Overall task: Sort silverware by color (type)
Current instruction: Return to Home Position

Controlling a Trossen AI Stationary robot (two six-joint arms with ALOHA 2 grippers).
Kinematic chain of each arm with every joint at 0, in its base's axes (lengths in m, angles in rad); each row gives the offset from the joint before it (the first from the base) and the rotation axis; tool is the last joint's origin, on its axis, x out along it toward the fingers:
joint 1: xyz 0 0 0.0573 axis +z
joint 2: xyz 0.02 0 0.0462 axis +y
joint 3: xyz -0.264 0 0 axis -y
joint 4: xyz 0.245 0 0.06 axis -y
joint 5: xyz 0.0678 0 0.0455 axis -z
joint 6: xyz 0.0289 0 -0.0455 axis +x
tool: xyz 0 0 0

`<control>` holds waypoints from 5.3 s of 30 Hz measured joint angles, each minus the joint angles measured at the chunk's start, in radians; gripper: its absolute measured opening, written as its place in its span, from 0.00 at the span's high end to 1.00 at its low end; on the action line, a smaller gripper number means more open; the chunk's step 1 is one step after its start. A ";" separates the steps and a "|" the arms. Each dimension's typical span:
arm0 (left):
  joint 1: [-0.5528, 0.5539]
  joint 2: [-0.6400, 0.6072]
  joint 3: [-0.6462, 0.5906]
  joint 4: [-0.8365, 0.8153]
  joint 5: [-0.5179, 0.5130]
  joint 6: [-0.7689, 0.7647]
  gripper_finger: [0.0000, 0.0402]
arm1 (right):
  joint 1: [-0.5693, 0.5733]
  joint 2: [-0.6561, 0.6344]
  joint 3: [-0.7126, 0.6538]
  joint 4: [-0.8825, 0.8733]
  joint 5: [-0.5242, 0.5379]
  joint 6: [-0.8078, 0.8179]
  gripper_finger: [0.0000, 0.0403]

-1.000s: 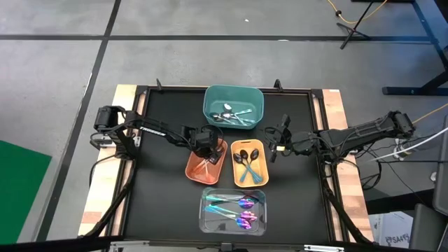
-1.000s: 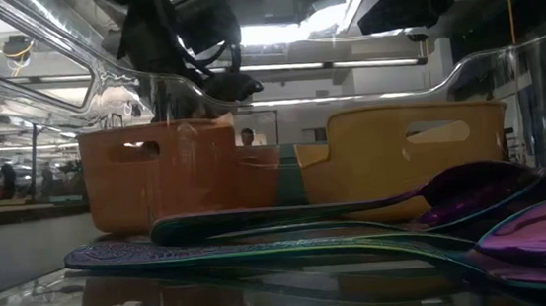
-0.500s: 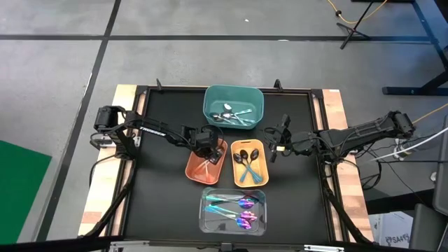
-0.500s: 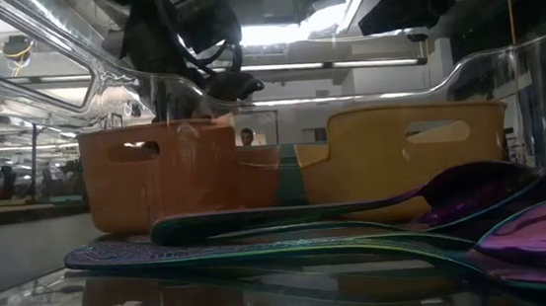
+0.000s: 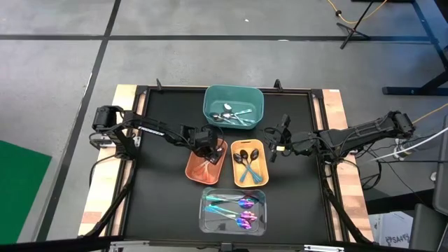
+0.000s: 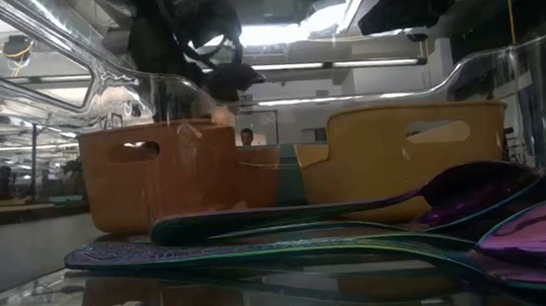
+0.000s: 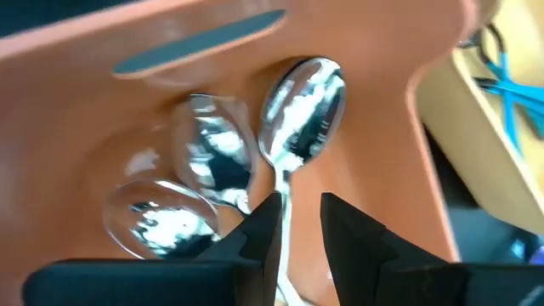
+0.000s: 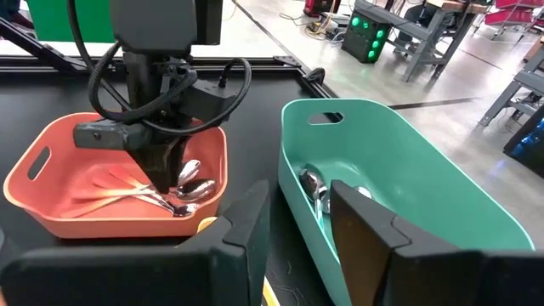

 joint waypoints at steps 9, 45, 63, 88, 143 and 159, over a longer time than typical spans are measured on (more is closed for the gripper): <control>0.000 -0.108 0.000 0.002 0.030 0.023 0.81 | 0.000 0.000 0.000 0.013 0.010 0.000 0.71; 0.000 -1.070 0.000 -0.129 -0.181 0.738 0.81 | 0.000 -0.564 0.000 -0.151 -0.124 -0.046 0.71; 0.000 -1.246 0.000 -0.351 -0.182 0.863 0.81 | 0.000 -0.725 0.000 -0.331 -0.203 -0.045 0.71; 0.000 -1.372 -0.377 -0.113 -0.105 0.865 0.81 | 0.000 -0.910 -0.001 -0.545 -0.268 -0.020 0.71; 0.000 -1.671 -0.685 0.164 0.041 1.030 0.81 | 0.000 -0.910 -0.665 0.199 -0.446 -0.079 0.71; 0.000 -1.670 -0.978 0.514 0.056 1.039 0.81 | 0.000 -0.910 -0.665 0.200 -0.446 -0.079 0.71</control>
